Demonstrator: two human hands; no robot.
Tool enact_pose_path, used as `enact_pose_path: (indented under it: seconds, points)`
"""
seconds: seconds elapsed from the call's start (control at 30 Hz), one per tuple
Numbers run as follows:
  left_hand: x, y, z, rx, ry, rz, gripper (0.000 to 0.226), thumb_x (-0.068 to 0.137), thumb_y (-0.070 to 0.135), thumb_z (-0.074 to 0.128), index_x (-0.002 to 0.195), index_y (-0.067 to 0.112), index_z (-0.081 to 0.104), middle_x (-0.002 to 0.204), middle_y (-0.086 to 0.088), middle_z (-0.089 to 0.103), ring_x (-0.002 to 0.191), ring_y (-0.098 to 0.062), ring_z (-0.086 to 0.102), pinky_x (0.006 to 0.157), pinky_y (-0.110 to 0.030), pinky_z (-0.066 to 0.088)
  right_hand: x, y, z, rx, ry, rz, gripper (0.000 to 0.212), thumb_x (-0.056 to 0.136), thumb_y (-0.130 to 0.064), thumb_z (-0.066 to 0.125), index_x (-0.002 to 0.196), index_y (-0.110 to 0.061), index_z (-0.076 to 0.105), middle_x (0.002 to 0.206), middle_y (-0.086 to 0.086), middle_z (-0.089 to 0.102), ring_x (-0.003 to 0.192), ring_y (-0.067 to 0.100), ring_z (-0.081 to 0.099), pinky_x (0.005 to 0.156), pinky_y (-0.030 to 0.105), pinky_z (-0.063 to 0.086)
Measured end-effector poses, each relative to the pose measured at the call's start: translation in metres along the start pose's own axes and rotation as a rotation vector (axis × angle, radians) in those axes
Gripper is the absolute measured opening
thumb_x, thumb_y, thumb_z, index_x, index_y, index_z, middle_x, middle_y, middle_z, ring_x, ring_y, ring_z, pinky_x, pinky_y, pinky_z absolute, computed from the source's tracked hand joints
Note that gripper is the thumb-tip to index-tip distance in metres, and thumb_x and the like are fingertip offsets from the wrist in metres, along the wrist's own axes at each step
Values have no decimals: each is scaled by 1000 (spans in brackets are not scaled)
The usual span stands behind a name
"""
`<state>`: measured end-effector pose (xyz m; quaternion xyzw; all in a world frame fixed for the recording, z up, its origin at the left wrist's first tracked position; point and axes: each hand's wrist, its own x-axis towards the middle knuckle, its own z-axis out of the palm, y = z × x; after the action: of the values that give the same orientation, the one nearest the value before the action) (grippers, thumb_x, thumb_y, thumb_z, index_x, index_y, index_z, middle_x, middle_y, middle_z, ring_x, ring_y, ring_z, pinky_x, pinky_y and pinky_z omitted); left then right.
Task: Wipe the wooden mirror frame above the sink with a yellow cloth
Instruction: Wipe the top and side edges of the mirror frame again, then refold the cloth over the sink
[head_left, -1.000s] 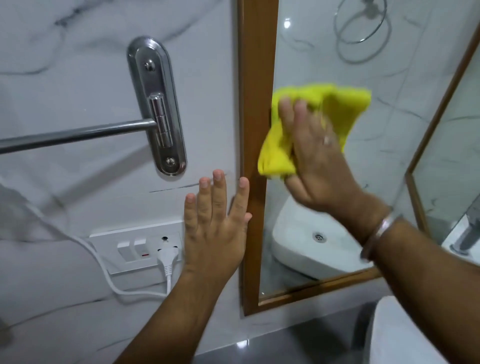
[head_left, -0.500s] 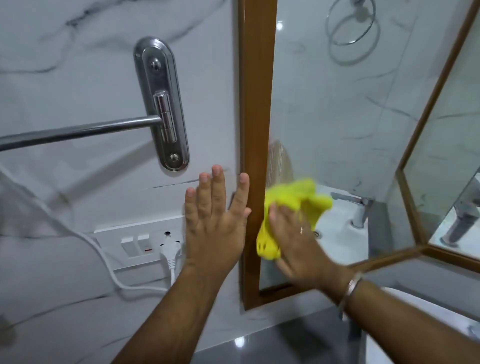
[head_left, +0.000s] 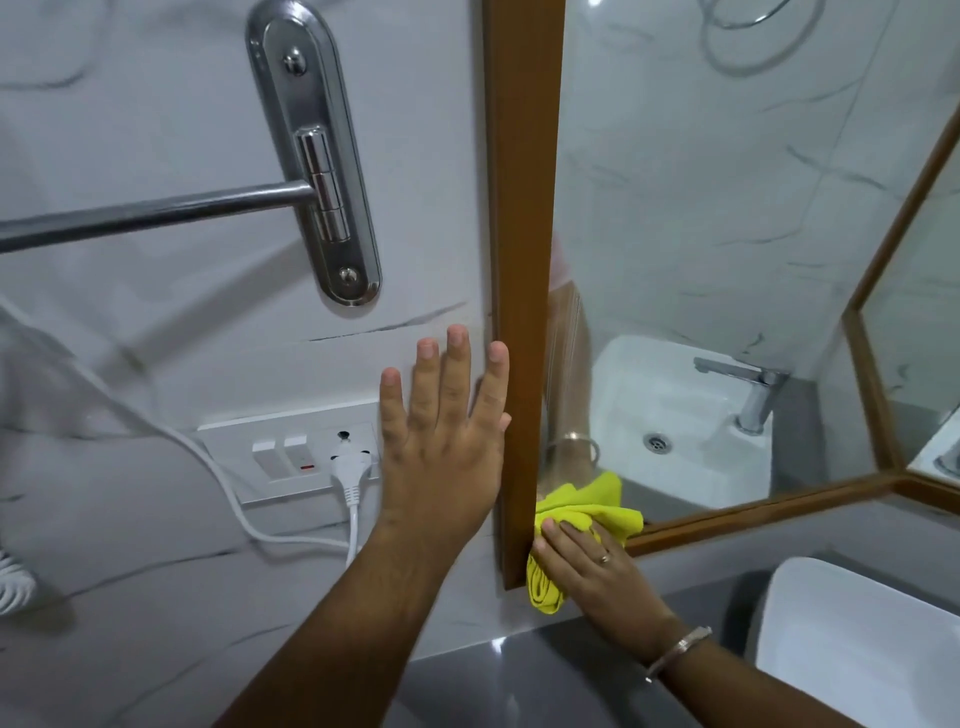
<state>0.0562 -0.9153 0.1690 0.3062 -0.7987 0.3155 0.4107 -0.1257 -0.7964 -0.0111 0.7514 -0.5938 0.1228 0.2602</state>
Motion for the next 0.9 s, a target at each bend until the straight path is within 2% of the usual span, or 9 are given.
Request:
enact_pose_path:
  seconds: [0.07,0.13,0.27,0.37,0.47,0.57,0.67,0.77,0.9]
  points:
    - [-3,-1,0,1,-14,2,69,106,40,37,160,13,4,162,-21,10,149,-38,5,118,-58,5,1,4,-11,85,58,-31,51,97,-5,30,147,-13,26,158,9,19,138,26,36,111,44,31]
    - [-6,0,-1,14,-9,-3,72,104,41,41,160,13,5,162,-21,8,149,-38,6,118,-59,6,2,8,-28,283,101,-37,52,91,-4,42,142,-11,33,158,10,23,141,28,34,114,42,29]
    - [-16,6,-6,18,-50,46,76,99,40,50,160,15,11,163,-20,6,149,-38,5,119,-59,4,5,17,-67,427,72,-32,28,78,-12,67,102,-15,53,146,17,43,136,35,41,111,41,35]
    - [-30,12,-12,-38,-61,169,74,93,32,58,158,18,25,163,-19,15,150,-36,11,120,-57,3,10,20,-90,370,3,19,21,73,-16,69,92,-15,60,122,12,62,113,31,59,95,37,47]
    - [-34,14,-22,-279,-90,419,61,92,31,55,150,14,45,158,-16,34,146,-34,31,119,-53,19,15,18,-113,371,-49,135,17,80,-28,59,94,-18,57,92,1,65,83,24,63,70,32,47]
    - [-32,13,-24,-630,-416,644,62,96,53,44,138,11,57,139,-10,58,131,-31,50,107,-47,41,20,16,-132,377,-99,181,20,86,-38,52,90,-19,54,81,-3,61,72,19,59,58,31,42]
    - [-32,20,-19,-860,-791,516,53,89,61,51,125,23,61,116,3,67,106,-20,60,80,-39,51,21,11,-151,478,-145,290,19,85,-35,58,96,-21,61,87,-7,67,78,15,63,64,29,49]
    - [-31,30,-10,-1069,-840,434,27,88,38,72,110,22,71,101,4,72,92,-15,62,69,-27,40,10,6,-169,496,-182,416,17,81,-27,71,97,-25,64,84,-19,63,75,2,57,63,7,37]
    - [-30,54,-8,-1313,-930,404,10,81,22,78,91,19,77,81,4,73,75,-7,62,64,-26,44,-18,-7,-196,384,-341,590,17,81,-28,76,89,-19,64,67,-21,52,63,-1,49,57,13,32]
